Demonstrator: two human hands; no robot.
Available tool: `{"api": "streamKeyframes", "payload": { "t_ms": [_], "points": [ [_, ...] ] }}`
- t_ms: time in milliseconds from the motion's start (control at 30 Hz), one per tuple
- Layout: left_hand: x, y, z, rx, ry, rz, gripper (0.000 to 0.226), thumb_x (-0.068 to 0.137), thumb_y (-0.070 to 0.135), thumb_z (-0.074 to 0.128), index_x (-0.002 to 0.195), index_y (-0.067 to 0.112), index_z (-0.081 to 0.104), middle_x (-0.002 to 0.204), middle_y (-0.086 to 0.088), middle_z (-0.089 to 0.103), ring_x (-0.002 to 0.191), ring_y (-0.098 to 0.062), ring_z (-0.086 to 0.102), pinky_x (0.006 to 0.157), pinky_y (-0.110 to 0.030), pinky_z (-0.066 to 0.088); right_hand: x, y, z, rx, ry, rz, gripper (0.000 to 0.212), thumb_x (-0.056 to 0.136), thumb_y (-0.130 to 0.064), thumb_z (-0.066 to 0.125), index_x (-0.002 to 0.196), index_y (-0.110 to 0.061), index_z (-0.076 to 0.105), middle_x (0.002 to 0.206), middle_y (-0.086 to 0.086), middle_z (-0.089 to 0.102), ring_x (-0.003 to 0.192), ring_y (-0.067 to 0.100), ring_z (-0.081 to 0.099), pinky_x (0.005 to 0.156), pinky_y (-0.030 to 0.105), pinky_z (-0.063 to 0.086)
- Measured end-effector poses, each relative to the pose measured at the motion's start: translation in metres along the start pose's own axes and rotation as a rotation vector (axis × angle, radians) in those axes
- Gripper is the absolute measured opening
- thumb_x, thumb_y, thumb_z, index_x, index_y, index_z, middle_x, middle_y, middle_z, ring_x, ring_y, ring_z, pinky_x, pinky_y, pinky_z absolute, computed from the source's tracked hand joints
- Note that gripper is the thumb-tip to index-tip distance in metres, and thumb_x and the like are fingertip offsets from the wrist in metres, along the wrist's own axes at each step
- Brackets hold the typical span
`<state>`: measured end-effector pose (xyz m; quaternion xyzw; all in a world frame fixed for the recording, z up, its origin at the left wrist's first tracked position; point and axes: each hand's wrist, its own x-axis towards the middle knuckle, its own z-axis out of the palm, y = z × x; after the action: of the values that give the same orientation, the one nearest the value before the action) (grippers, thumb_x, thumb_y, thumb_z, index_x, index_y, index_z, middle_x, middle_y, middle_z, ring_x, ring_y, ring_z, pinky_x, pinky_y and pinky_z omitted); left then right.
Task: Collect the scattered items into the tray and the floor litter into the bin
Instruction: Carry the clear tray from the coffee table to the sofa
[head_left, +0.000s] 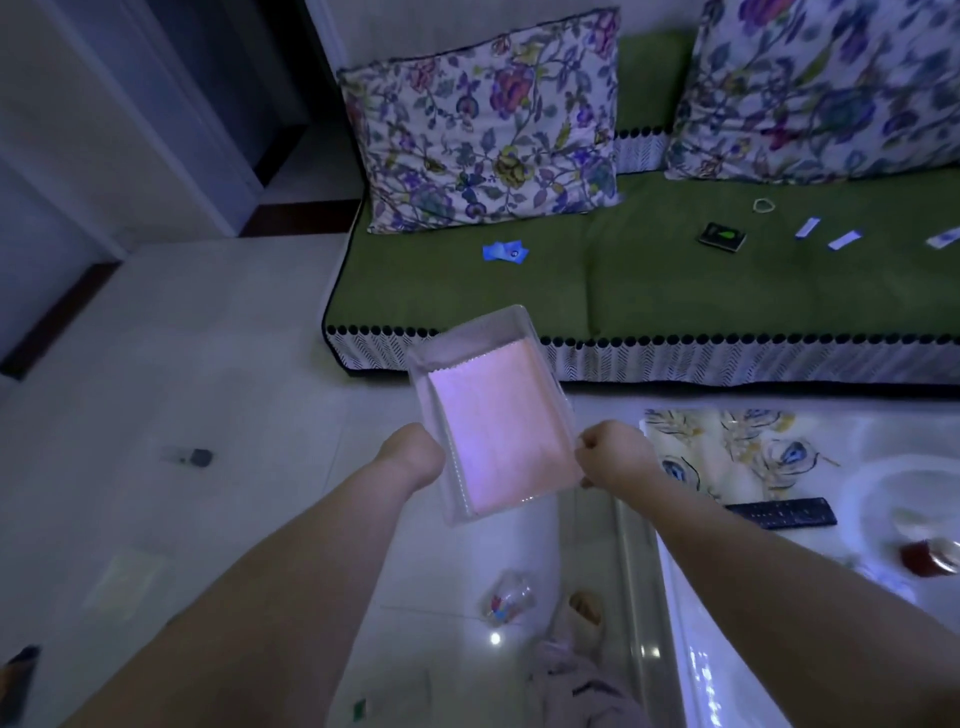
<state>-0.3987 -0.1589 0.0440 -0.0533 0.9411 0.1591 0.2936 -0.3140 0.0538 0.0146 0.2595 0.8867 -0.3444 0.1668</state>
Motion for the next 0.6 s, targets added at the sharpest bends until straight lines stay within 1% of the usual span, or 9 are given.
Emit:
{"api": "streamKeyframes", "payload": {
  "t_ms": [67, 133, 233, 333, 433, 467, 500, 567, 600],
  "points": [
    [0.022, 0.018, -0.010, -0.042, 0.002, -0.021, 0.031, 0.092, 0.008, 0.044, 0.114, -0.006, 0.060, 0.120, -0.023, 0.063, 0.110, -0.037, 0.062, 0.089, -0.040, 0.052, 0.025, -0.008, -0.013, -0.024, -0.037, 0.006, 0.031, 0.085, -0.006, 0.047, 0.059, -0.014, 0.060, 0.064, 0.005, 0.070, 0.076, 0.023, 0.072, 0.075, 0.032, 0.058],
    [0.040, 0.035, -0.020, -0.061, 0.015, -0.021, 0.031, 0.093, 0.009, 0.044, 0.114, -0.007, 0.060, 0.119, -0.024, 0.063, 0.110, -0.037, 0.062, 0.089, -0.040, 0.052, 0.048, -0.015, -0.026, 0.001, -0.058, 0.015, 0.029, 0.086, -0.007, 0.048, 0.065, -0.013, 0.065, 0.070, 0.007, 0.072, 0.076, 0.022, 0.073, 0.076, 0.034, 0.059],
    [0.064, 0.058, -0.032, -0.092, 0.034, -0.028, 0.029, 0.091, 0.009, 0.044, 0.109, -0.005, 0.062, 0.116, -0.023, 0.064, 0.108, -0.036, 0.062, 0.086, -0.039, 0.053, 0.082, -0.023, -0.044, -0.028, -0.081, 0.009, 0.030, 0.086, -0.006, 0.050, 0.059, -0.015, 0.061, 0.078, 0.008, 0.074, 0.078, 0.024, 0.072, 0.079, 0.037, 0.058],
    [0.082, 0.077, -0.041, -0.095, 0.037, -0.031, 0.026, 0.091, 0.011, 0.044, 0.108, 0.000, 0.060, 0.114, -0.019, 0.064, 0.106, -0.035, 0.062, 0.084, -0.038, 0.053, 0.109, -0.030, -0.061, -0.024, -0.074, 0.029, 0.030, 0.087, -0.007, 0.048, 0.061, -0.015, 0.061, 0.079, 0.007, 0.075, 0.078, 0.021, 0.072, 0.079, 0.034, 0.058],
    [0.103, 0.099, -0.052, -0.085, 0.027, -0.005, 0.030, 0.092, 0.010, 0.041, 0.116, 0.004, 0.057, 0.118, -0.017, 0.061, 0.106, -0.034, 0.060, 0.084, -0.037, 0.052, 0.134, -0.036, -0.076, 0.047, -0.073, 0.068, 0.028, 0.089, -0.007, 0.045, 0.071, -0.013, 0.066, 0.078, 0.006, 0.075, 0.075, 0.017, 0.072, 0.076, 0.031, 0.056],
    [0.110, 0.106, -0.055, -0.079, 0.028, -0.008, 0.032, 0.092, 0.010, 0.041, 0.120, 0.004, 0.055, 0.119, -0.017, 0.060, 0.107, -0.034, 0.060, 0.084, -0.037, 0.052, 0.141, -0.038, -0.081, 0.061, -0.076, 0.076, 0.026, 0.090, -0.007, 0.045, 0.076, -0.010, 0.067, 0.076, 0.006, 0.074, 0.075, 0.017, 0.072, 0.074, 0.030, 0.056],
    [0.120, 0.117, -0.060, -0.061, 0.028, -0.005, 0.033, 0.092, 0.009, 0.040, 0.121, 0.002, 0.053, 0.120, -0.018, 0.059, 0.108, -0.035, 0.060, 0.082, -0.037, 0.051, 0.153, -0.039, -0.087, 0.071, -0.071, 0.083, 0.026, 0.090, -0.007, 0.044, 0.076, -0.009, 0.066, 0.071, 0.005, 0.072, 0.076, 0.017, 0.072, 0.073, 0.031, 0.055],
    [0.135, 0.134, -0.068, -0.019, 0.022, 0.020, 0.032, 0.092, 0.005, 0.040, 0.122, -0.001, 0.052, 0.120, -0.020, 0.060, 0.108, -0.035, 0.061, 0.077, -0.036, 0.051, 0.170, -0.042, -0.098, 0.096, -0.055, 0.092, 0.030, 0.090, -0.006, 0.044, 0.064, -0.009, 0.057, 0.057, 0.002, 0.064, 0.074, 0.020, 0.073, 0.072, 0.034, 0.057],
    [0.147, 0.146, -0.074, -0.001, 0.019, 0.031, 0.032, 0.092, 0.005, 0.040, 0.121, -0.002, 0.052, 0.120, -0.021, 0.060, 0.108, -0.035, 0.061, 0.076, -0.037, 0.051, 0.183, -0.044, -0.104, 0.123, -0.040, 0.098, 0.033, 0.090, -0.005, 0.044, 0.058, -0.010, 0.051, 0.054, 0.002, 0.059, 0.072, 0.022, 0.074, 0.073, 0.038, 0.058]
  ]
}}
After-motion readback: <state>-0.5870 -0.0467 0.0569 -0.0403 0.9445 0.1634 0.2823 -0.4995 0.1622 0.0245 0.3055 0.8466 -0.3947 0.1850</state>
